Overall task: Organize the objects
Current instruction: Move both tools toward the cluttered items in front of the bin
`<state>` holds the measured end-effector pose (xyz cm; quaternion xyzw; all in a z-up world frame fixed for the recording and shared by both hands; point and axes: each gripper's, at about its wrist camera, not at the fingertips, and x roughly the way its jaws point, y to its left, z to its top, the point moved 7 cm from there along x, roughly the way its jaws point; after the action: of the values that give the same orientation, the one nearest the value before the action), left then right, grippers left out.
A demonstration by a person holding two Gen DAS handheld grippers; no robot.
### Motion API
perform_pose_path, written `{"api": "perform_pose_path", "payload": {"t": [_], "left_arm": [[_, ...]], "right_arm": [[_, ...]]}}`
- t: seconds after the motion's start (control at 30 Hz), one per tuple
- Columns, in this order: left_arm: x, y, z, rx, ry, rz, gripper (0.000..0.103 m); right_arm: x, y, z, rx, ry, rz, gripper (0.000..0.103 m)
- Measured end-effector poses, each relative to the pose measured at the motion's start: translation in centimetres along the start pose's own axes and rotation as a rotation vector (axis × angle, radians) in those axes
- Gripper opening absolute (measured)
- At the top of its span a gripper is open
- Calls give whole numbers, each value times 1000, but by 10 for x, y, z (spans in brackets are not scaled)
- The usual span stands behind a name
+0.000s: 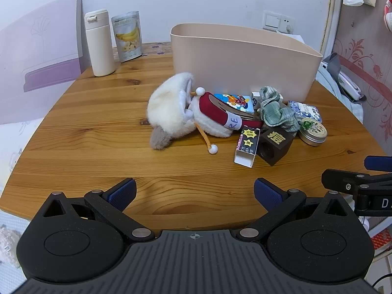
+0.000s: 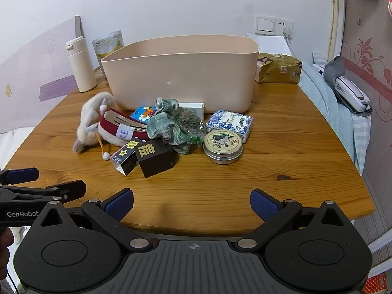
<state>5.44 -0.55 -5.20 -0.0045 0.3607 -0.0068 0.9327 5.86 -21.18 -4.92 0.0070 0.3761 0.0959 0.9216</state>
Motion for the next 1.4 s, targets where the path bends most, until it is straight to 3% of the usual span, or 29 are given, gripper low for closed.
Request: {"api": "perform_pose_path", "payload": {"t": [1.4], "left_arm": [[6, 2, -4, 0, 9, 2, 103]], "right_arm": [[6, -7, -1, 14, 13, -18, 103]]}}
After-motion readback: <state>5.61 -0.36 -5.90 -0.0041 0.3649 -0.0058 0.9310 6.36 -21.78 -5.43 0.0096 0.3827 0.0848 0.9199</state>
